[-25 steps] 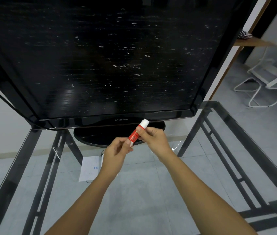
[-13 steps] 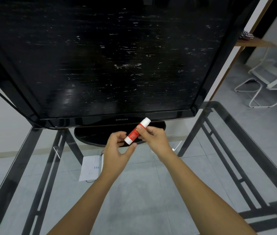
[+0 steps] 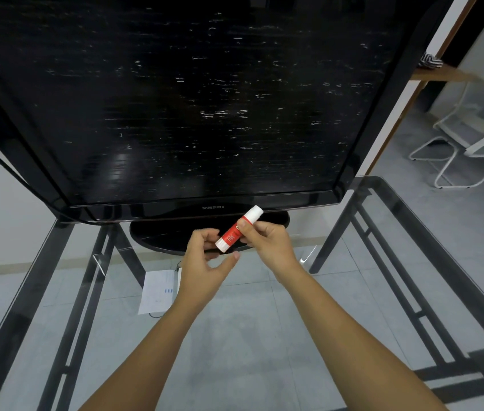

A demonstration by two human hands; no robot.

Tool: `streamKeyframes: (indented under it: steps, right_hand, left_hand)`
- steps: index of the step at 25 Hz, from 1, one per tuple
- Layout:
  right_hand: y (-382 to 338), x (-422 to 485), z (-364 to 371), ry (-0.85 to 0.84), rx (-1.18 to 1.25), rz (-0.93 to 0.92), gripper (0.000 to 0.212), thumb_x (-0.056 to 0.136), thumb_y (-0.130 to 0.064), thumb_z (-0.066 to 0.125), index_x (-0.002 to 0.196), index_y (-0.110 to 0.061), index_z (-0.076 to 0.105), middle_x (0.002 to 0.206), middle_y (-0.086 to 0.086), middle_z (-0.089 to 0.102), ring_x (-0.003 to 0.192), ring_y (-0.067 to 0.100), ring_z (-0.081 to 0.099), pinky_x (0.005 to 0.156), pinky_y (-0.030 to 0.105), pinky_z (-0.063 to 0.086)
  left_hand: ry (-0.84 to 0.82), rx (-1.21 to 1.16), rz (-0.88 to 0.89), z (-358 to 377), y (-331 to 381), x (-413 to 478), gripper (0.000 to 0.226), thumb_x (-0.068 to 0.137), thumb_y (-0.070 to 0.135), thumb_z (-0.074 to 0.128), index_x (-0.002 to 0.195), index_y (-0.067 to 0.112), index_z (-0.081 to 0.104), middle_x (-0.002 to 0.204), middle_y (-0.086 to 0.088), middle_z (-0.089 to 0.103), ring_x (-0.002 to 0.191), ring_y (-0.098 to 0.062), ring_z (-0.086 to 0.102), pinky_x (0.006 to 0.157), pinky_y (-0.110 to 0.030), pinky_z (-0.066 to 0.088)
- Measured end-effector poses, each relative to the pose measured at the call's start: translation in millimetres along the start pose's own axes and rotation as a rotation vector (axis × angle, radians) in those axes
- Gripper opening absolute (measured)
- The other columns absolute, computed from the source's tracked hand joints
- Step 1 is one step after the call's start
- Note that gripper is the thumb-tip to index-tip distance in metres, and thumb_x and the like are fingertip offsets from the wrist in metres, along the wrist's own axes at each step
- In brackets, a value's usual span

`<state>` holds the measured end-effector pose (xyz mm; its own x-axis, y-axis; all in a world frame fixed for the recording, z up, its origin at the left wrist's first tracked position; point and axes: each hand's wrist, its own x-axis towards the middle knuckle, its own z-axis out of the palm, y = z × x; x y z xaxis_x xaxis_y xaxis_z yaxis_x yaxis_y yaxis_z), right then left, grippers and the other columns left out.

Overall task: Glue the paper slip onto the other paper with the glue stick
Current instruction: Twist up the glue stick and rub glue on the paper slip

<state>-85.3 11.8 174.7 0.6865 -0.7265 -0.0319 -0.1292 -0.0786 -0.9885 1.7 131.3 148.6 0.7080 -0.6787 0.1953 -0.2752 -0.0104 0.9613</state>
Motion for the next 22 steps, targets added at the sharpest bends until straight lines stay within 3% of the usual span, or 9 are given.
streamKeyframes:
  steps: [2,5,9,11,15,18,22]
  right_hand:
    - [-2,0,-1,0.002,0.004,-0.017,0.028,0.073,-0.053,0.064,0.08,-0.027,0.073,0.08,-0.007,0.074,0.08,0.006,0.069,0.074,0.017,0.052]
    - [-5,3,-3,-0.029,0.007,-0.017,0.03,0.075,-0.049,0.064,0.089,-0.024,0.071,0.087,-0.005,0.073,0.085,0.008,0.069,0.085,0.028,0.053]
    - [10,8,10,-0.119,-0.14,-0.015,0.044,0.085,-0.043,0.058,0.122,-0.018,0.059,0.11,-0.003,0.067,0.099,0.004,0.061,0.087,0.018,0.047]
    - [29,9,25,-0.11,-0.271,0.005,0.047,0.089,-0.037,0.056,0.131,-0.016,0.05,0.122,0.001,0.062,0.105,0.005,0.056,0.086,0.012,0.043]
    - [86,8,66,-0.218,-0.665,0.003,0.047,0.095,-0.027,0.048,0.139,-0.014,0.038,0.143,0.008,0.043,0.13,0.022,0.041,0.107,0.031,0.033]
    - [125,6,94,-0.367,-0.892,0.01,0.054,0.097,-0.022,0.045,0.145,-0.012,0.022,0.154,0.008,0.024,0.139,0.024,0.026,0.112,0.034,0.024]
    - [156,8,107,-0.437,-1.12,-0.033,0.062,0.097,-0.026,0.042,0.147,-0.011,0.009,0.158,0.007,0.006,0.145,0.026,0.003,0.116,0.041,0.01]
  left_hand:
    - [-0.058,-0.075,-0.039,-3,-1,-1,0.034,0.078,0.024,0.072,0.103,0.033,0.052,0.101,0.01,0.062,0.091,-0.005,0.062,0.075,-0.018,0.052]
    - [-0.033,-0.094,-0.048,-6,-2,1,0.025,0.08,0.023,0.069,0.098,0.035,0.058,0.098,0.012,0.066,0.091,-0.002,0.064,0.072,-0.013,0.051]
    - [0.056,-0.153,-0.109,-21,-11,-1,0.022,0.08,0.02,0.069,0.1,0.026,0.062,0.1,0.007,0.069,0.094,-0.006,0.065,0.076,-0.015,0.051]
    - [0.103,-0.157,-0.148,-35,-18,-5,0.023,0.08,0.019,0.069,0.102,0.022,0.062,0.101,0.004,0.069,0.095,-0.008,0.066,0.079,-0.019,0.052]
    - [0.177,-0.119,-0.207,-67,-33,-16,0.019,0.081,0.016,0.069,0.095,0.027,0.062,0.098,0.005,0.07,0.092,-0.007,0.066,0.074,-0.015,0.052]
    - [0.222,-0.081,-0.237,-87,-45,-25,0.019,0.08,0.015,0.071,0.091,0.027,0.062,0.093,0.009,0.07,0.086,-0.003,0.067,0.07,-0.01,0.05]
    - [0.242,-0.031,-0.277,-101,-58,-34,0.019,0.079,0.018,0.071,0.092,0.027,0.061,0.096,0.007,0.069,0.086,-0.004,0.067,0.073,-0.012,0.051]
